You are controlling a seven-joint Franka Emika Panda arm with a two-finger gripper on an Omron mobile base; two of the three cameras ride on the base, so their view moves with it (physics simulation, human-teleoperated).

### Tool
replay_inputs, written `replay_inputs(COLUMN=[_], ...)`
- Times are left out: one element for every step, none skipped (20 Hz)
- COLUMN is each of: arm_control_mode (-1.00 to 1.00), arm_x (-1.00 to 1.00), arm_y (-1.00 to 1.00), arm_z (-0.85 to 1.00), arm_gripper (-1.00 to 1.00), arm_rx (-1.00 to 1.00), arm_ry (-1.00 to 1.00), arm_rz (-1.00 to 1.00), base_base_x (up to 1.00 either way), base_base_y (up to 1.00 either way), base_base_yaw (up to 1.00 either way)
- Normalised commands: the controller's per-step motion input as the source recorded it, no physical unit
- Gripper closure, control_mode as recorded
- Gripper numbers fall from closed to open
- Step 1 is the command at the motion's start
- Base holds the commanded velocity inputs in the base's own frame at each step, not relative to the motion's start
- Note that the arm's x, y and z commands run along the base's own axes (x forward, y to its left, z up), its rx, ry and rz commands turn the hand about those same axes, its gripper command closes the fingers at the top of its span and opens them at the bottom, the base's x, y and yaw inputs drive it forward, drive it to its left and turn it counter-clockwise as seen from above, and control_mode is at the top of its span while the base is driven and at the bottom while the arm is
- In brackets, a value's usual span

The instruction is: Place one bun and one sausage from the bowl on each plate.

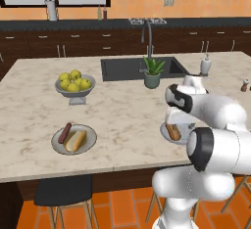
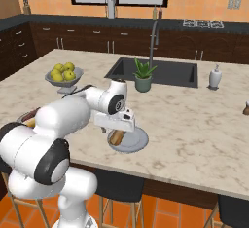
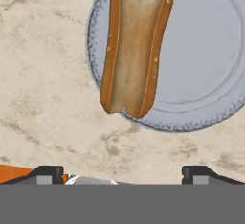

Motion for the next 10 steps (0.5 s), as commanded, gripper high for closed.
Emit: replay_inputs(arm_control_mode=[-1.00, -1.00, -1.00, -1.00, -1.00, -1.00, -1.00, -1.00, -1.00, -1.00], arm_x=[-1.00, -1.00, -0.90, -0.76, -0.77, -0.72, -0.79, -0.79, -0.45, -0.64], arm_y=[0.00, 0.00, 0.14, 0.09, 0.00, 0.06, 0.16, 0.12, 0.15, 0.18], arm_z=[0.83, 0.86, 0.81, 0.86, 0.88, 0.75, 0.62, 0.54, 0.31, 0.36], arm_gripper=[-1.00, -1.00, -1.00, -1.00, -1.00, -1.00, -1.00, -1.00, -1.00, -1.00], arm_rx=[0.00, 0.00, 0.00, 0.00, 0.00, 0.00, 0.00, 0.00, 0.00, 0.00], arm_ry=[-0.14, -0.21, -0.21, -0.23, -0.26, -0.27, -0.38, -0.49, -0.38, -0.50], arm_rz=[0.00, 0.00, 0.00, 0.00, 0.00, 0.00, 0.00, 0.00, 0.00, 0.00], base_base_x=[0.00, 0.00, 0.00, 0.00, 0.00, 0.00, 0.00, 0.00, 0.00, 0.00], base_base_y=[0.00, 0.00, 0.00, 0.00, 0.00, 0.00, 0.00, 0.00, 0.00, 0.00], base_base_yaw=[0.00, 0.00, 0.00, 0.00, 0.00, 0.00, 0.00, 0.00, 0.00, 0.00])
